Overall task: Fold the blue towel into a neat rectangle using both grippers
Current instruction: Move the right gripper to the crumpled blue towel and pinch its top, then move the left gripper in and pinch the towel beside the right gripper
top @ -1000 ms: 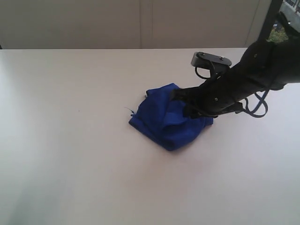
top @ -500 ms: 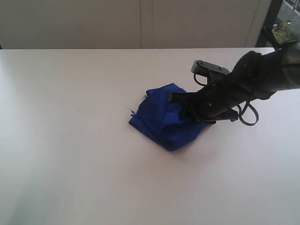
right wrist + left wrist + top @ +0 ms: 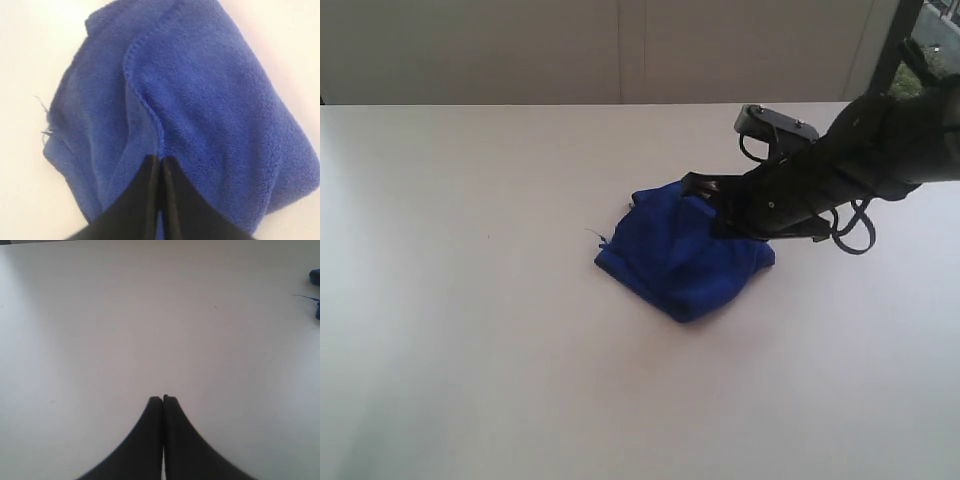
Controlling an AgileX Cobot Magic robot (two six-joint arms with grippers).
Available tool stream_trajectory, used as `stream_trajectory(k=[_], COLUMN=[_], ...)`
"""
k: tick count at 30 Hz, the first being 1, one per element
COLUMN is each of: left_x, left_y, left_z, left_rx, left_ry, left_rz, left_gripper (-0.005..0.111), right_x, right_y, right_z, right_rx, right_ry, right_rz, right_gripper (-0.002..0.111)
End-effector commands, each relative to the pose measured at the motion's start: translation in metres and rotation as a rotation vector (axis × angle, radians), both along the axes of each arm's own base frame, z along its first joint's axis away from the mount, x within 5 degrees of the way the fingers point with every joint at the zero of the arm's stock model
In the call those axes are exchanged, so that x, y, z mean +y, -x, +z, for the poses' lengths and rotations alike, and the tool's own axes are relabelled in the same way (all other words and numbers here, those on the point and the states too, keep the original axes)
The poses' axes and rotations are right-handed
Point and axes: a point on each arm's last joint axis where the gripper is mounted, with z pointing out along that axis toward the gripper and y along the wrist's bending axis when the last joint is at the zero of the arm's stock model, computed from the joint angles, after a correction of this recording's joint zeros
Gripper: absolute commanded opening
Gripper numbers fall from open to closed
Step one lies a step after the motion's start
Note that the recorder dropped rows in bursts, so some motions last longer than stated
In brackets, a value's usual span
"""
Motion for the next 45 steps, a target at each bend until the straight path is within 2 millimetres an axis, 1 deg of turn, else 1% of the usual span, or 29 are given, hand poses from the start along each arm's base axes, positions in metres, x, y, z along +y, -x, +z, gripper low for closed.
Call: stream_trajectory(k=[1, 6, 16, 19, 26, 28, 30, 33, 35, 36, 39, 41, 44, 45], left_x=[0.000, 0.000, 0.000, 0.000, 0.006, 0.007, 0.007, 0.007, 0.007, 0.006, 0.002, 0.000, -0.003, -0.003], left_y=[0.000, 0.000, 0.000, -0.003, -0.006, -0.005, -0.005, -0.005, -0.006, -0.006, -0.009, -0.015, -0.035, -0.043], left_z=[-0.002, -0.002, -0.002, 0.007, 0.038, 0.043, 0.043, 0.044, 0.040, 0.042, 0.056, 0.074, 0.104, 0.111], left_rx=[0.004, 0.004, 0.004, -0.090, -0.441, -0.489, -0.487, -0.474, -0.437, -0.405, -0.235, -0.163, -0.053, -0.016], left_ry=[0.004, 0.004, 0.004, 0.048, 0.080, 0.113, 0.177, 0.348, 0.364, 0.366, 0.350, 0.324, 0.312, 0.301], left_rz=[-0.001, -0.001, -0.001, 0.014, 0.078, 0.091, 0.098, 0.115, 0.116, 0.113, 0.101, 0.093, 0.093, 0.092], left_gripper=[0.000, 0.000, 0.000, 0.000, 0.000, 0.000, 0.000, 0.000, 0.000, 0.000, 0.000, 0.000, 0.000, 0.000], right_x=[0.000, -0.001, -0.001, -0.001, -0.001, -0.001, -0.001, -0.001, -0.001, -0.001, -0.001, -0.001, -0.001, -0.001], right_y=[0.005, 0.010, 0.014, 0.013, 0.013, 0.014, 0.014, 0.014, 0.015, 0.015, 0.015, 0.014, 0.014, 0.014], right_z=[0.018, 0.024, 0.022, 0.022, 0.022, 0.022, 0.022, 0.022, 0.022, 0.022, 0.022, 0.022, 0.022, 0.022], right_rx=[-0.071, -0.092, -0.062, -0.066, -0.066, -0.064, -0.064, -0.062, -0.054, -0.050, -0.051, -0.060, -0.062, -0.062], right_ry=[0.041, 0.096, 0.101, 0.102, 0.102, 0.101, 0.101, 0.101, 0.099, 0.098, 0.099, 0.101, 0.102, 0.102], right_rz=[0.115, 0.201, 0.228, 0.226, 0.226, 0.227, 0.227, 0.228, 0.233, 0.236, 0.237, 0.231, 0.230, 0.230], right_gripper=[0.000, 0.000, 0.000, 0.000, 0.000, 0.000, 0.000, 0.000, 0.000, 0.000, 0.000, 0.000, 0.000, 0.000])
